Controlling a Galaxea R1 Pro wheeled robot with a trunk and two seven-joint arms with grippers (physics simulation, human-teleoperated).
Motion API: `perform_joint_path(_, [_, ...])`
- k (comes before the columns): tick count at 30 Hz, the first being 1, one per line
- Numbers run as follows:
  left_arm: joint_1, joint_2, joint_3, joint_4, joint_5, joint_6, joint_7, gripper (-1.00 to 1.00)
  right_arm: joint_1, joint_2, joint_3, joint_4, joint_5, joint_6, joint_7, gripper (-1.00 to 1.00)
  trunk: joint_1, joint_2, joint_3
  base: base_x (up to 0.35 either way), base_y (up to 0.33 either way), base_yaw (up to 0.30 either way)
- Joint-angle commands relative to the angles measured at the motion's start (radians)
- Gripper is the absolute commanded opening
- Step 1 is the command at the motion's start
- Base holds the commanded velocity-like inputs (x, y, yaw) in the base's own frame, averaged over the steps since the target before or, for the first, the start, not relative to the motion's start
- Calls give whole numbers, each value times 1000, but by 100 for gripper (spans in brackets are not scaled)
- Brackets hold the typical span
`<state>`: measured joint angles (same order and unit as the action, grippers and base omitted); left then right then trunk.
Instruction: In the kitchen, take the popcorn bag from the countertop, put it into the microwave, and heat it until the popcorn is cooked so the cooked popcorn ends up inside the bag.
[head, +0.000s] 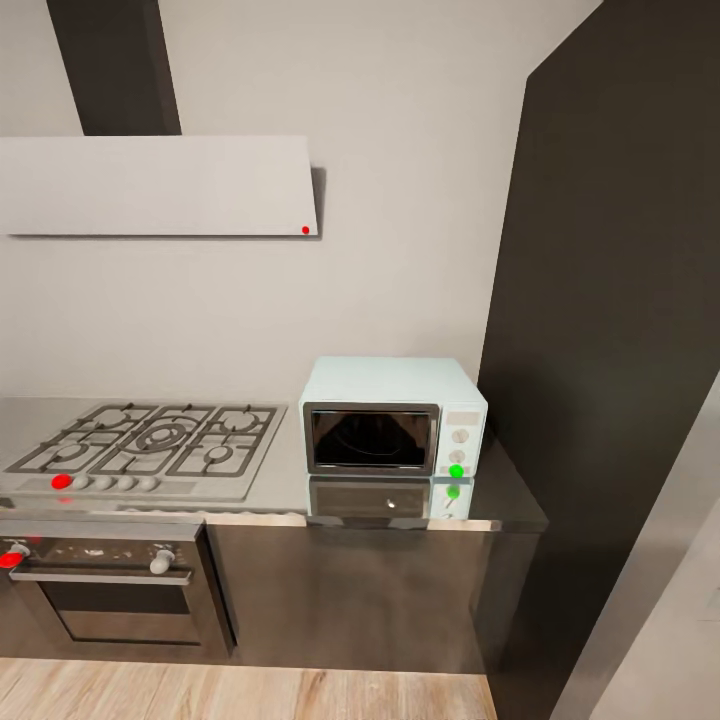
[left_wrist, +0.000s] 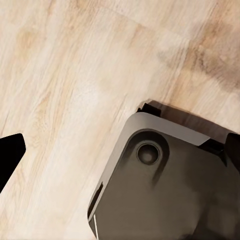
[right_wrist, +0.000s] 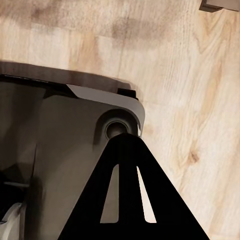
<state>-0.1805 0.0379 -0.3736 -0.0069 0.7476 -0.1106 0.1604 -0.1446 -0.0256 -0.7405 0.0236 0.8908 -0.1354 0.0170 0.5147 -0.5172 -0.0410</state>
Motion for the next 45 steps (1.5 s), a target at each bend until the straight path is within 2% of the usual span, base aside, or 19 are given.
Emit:
perform_joint_path(1, [0,0,-8,-1,7,-1,4,100,-1,-1,-8,2,4,-4,2,-100,0,-2,-2,0,0,0])
perform_joint_path(45, [0,0,-8,-1,6,-1,4,100,-1,-1,-8,2,3,-4,2,-100,0,-2,-2,0,0,0])
